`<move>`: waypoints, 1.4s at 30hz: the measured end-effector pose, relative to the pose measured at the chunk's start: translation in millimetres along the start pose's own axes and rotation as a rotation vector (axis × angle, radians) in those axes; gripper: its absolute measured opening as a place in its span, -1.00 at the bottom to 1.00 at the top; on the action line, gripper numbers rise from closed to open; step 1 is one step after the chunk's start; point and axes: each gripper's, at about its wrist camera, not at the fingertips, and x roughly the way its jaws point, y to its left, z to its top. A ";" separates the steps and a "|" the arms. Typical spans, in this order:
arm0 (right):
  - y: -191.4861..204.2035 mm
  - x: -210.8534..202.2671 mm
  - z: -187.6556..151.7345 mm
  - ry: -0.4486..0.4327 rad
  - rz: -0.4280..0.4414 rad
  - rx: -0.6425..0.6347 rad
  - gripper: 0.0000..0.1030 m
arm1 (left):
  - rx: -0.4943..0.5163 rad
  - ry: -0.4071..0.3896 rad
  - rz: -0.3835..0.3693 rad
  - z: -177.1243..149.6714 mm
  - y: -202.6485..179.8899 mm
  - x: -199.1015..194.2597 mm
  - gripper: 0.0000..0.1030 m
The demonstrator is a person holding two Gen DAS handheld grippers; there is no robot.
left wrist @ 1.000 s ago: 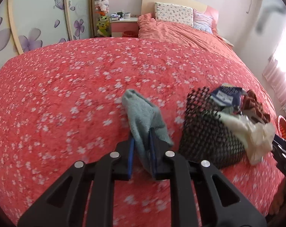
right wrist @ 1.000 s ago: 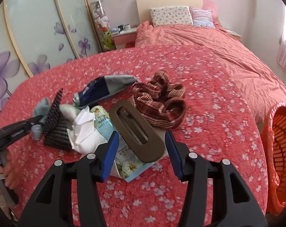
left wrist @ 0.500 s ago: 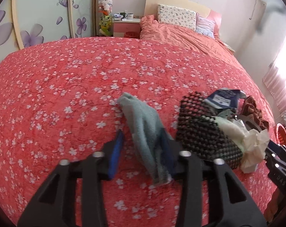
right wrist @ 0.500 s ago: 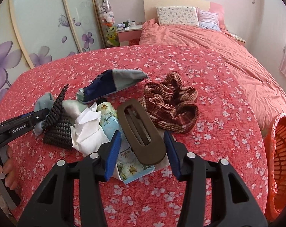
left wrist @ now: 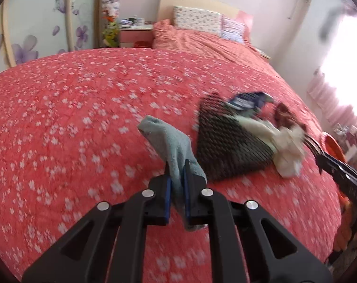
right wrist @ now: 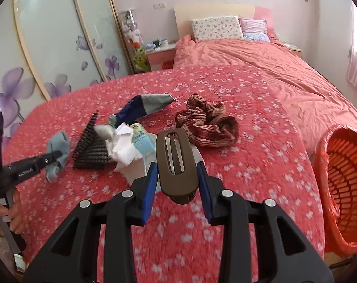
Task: Collect trash
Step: 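Grasp the brown hair clip with the right tool while the left tool holds the sock, then lift the sock and hair clip and carry them toward the orange basket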
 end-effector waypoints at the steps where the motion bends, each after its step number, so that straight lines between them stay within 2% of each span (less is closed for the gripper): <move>1: -0.8 -4.2 -3.2 -0.010 0.003 -0.002 -0.33 | 0.017 0.001 -0.011 -4.7 -3.8 -3.3 -0.81; 4: -6.2 -8.5 -12.6 -0.013 -0.038 -0.011 -0.33 | 0.073 0.016 -0.041 -19.6 -19.4 -7.9 -0.81; 8: -13.0 4.7 -21.0 0.047 -0.086 -0.004 -0.33 | 0.158 0.046 -0.038 -31.3 -45.5 -0.8 -0.79; 11: -16.7 12.3 -22.1 0.082 -0.070 0.020 -0.32 | 0.188 0.048 -0.006 -33.8 -56.1 4.6 -0.67; 13: -16.2 16.6 -19.9 0.087 -0.069 0.018 -0.25 | 0.177 0.048 -0.003 -34.2 -58.6 6.1 -0.47; 16: -12.8 24.3 -15.3 0.099 -0.074 0.016 -0.16 | 0.161 0.046 0.008 -33.9 -60.9 7.0 -0.30; 19: -12.4 26.2 -14.4 0.101 -0.078 0.014 -0.16 | 0.162 0.041 0.013 -34.0 -65.4 7.0 -0.25; 31: -15.1 35.4 -16.1 0.106 -0.097 0.033 -0.16 | 0.161 0.027 0.071 -35.7 -82.3 19.1 -0.25; 39: -23.6 31.0 -14.9 0.085 -0.059 0.072 -0.16 | 0.161 0.012 0.074 -39.4 -85.3 21.3 -0.25; 42: -22.4 34.4 -16.4 0.091 -0.076 0.064 -0.16 | 0.151 0.009 0.073 -39.6 -85.5 21.4 -0.25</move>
